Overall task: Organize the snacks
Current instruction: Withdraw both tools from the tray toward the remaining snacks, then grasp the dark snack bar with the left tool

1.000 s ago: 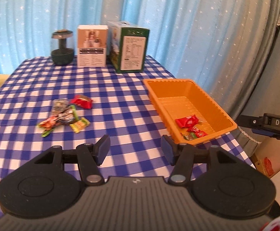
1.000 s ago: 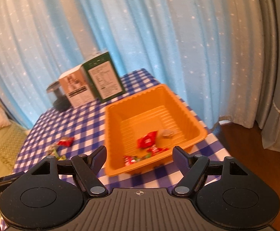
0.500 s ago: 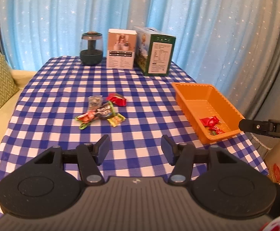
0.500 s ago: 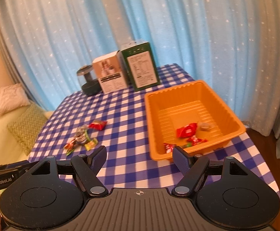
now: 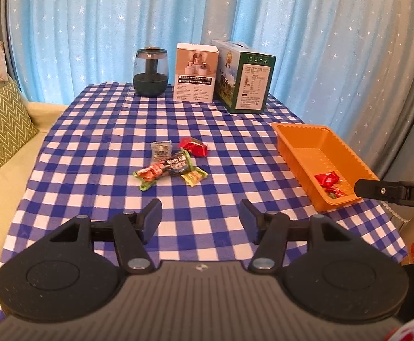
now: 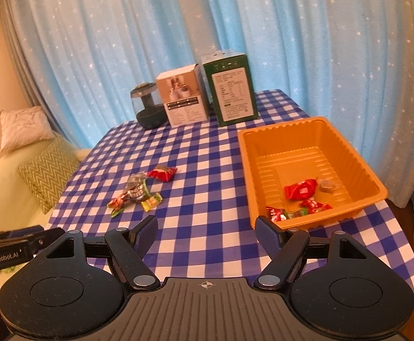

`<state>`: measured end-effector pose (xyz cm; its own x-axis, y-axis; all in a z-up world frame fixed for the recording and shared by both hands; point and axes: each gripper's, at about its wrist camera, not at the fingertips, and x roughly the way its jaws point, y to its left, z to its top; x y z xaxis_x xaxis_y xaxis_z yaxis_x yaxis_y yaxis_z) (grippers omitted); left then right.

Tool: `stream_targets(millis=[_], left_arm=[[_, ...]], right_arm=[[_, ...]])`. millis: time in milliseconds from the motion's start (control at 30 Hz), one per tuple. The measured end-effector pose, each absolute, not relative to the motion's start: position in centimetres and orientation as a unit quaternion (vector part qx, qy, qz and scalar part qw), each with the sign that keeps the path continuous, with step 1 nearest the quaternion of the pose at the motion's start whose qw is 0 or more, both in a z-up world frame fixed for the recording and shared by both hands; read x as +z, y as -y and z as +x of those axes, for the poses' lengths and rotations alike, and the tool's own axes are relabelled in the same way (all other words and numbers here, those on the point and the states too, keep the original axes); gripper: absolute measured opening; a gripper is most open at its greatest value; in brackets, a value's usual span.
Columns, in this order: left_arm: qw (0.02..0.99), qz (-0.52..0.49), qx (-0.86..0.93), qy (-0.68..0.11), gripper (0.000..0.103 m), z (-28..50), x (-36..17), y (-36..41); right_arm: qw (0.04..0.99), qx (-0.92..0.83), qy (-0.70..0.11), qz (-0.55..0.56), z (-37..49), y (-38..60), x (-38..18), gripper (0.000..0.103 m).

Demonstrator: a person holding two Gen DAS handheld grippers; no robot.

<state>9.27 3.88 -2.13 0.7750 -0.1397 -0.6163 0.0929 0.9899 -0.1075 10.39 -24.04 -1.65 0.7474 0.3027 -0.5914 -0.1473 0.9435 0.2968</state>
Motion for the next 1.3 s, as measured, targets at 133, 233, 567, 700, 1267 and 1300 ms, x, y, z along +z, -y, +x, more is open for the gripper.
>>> stream_targets(millis=[133, 233, 567, 700, 1267, 1300], left_arm=[[0.941, -0.021, -0.059, -0.333, 0.056, 10.2, -2.5, -4.8], [0.938, -0.007, -0.058, -0.343, 0.056, 11.3, -3.1, -5.4], [0.932, 0.042, -0.061, -0.354, 0.056, 16.4, -6.4, -6.8], [0.930, 0.061, -0.071, -0.356, 0.056, 19.0, -8.2, -7.1], [0.921, 0.170, -0.129, -0.326, 0.046, 28.0, -14.3, -6.1], [0.919, 0.178, -0.139, -0.324, 0.041, 28.3, -14.5, -6.0]], right_arm=[[0.927, 0.131, -0.335, 0.105, 11.2, 22.9, -1.9, 0.075], [0.926, 0.137, -0.339, 0.098, 12.1, 21.9, -2.4, 0.075], [0.917, 0.165, -0.358, 0.060, 16.2, 18.2, -5.7, 0.075], [0.913, 0.169, -0.367, 0.049, 18.3, 16.9, -7.4, 0.075], [0.897, 0.181, -0.402, 0.024, 24.7, 13.4, -14.2, 0.075], [0.897, 0.181, -0.403, 0.024, 24.9, 13.3, -14.5, 0.075]])
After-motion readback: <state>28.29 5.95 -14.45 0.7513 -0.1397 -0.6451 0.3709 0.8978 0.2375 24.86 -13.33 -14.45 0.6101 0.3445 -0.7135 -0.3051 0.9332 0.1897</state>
